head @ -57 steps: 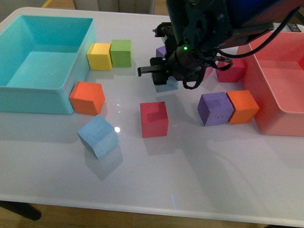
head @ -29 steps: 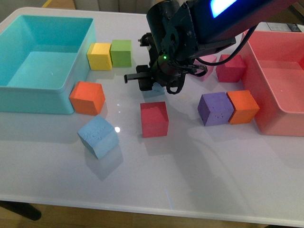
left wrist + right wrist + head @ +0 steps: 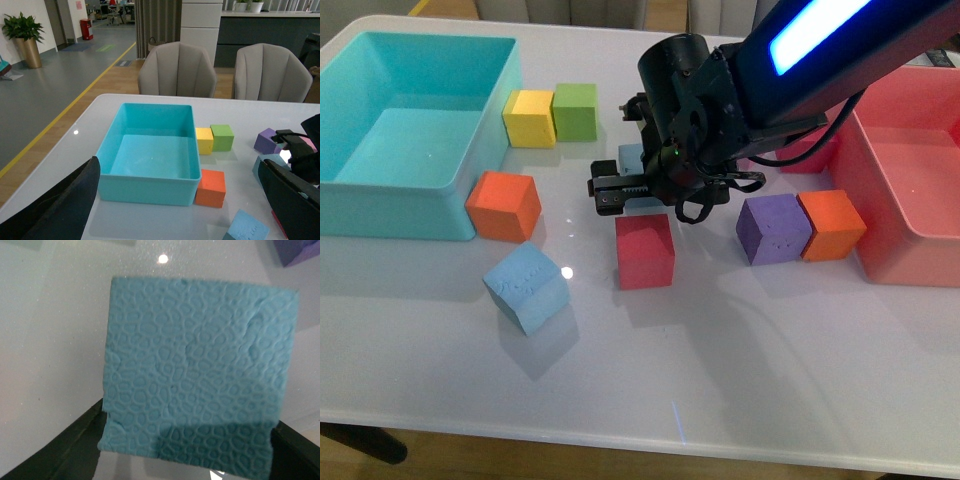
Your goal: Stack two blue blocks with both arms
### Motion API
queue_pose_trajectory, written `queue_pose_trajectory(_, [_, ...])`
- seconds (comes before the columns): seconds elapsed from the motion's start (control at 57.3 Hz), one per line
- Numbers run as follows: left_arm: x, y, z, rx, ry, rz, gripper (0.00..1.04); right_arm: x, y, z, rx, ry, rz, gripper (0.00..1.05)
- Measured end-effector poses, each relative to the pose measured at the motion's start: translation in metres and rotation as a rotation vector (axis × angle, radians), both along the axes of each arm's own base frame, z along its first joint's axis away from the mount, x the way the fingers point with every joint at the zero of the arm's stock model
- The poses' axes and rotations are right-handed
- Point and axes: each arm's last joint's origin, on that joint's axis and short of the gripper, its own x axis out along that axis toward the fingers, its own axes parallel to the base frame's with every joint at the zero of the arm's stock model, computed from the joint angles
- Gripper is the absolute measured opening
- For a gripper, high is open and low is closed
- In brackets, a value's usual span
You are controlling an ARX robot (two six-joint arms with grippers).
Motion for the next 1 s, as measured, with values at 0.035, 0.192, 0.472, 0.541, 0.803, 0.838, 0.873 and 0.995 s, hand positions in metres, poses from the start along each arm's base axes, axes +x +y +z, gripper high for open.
queue_pose_trajectory(0.035, [0.000,0.000,0.000,0.000,0.000,0.000,0.96,-0.001,-0.002,0.004,0.011,-0.010,-0.003,0.96])
queue_pose_trajectory(0.192, [0.000,0.000,0.000,0.000,0.000,0.000,0.96,-0.007,-0.013,0.044,0.083,-0.099,-0.023,0.96])
queue_pose_trajectory(0.472, [0.000,0.000,0.000,0.000,0.000,0.000,0.96,-0.060,-0.049,0.123,0.185,-0.295,-0.045,0.96])
queue_pose_trajectory(0.541, [0.000,0.000,0.000,0.000,0.000,0.000,0.96,-0.080,-0.058,0.136,0.187,-0.325,-0.046,0.96])
queue_pose_trajectory(0.803, [0.000,0.000,0.000,0.000,0.000,0.000,0.96,-0.164,-0.089,0.185,0.204,-0.443,-0.051,0.96])
queue_pose_trajectory(0.838, [0.000,0.000,0.000,0.000,0.000,0.000,0.96,-0.171,-0.092,0.189,0.207,-0.455,-0.047,0.96])
queue_pose_trajectory(0.873, [0.000,0.000,0.000,0.000,0.000,0.000,0.96,-0.175,-0.093,0.191,0.174,-0.538,-0.095,0.92])
queue_pose_trajectory(0.995, [0.000,0.000,0.000,0.000,0.000,0.000,0.96,-0.201,-0.128,0.184,0.106,-0.844,-0.314,0.66])
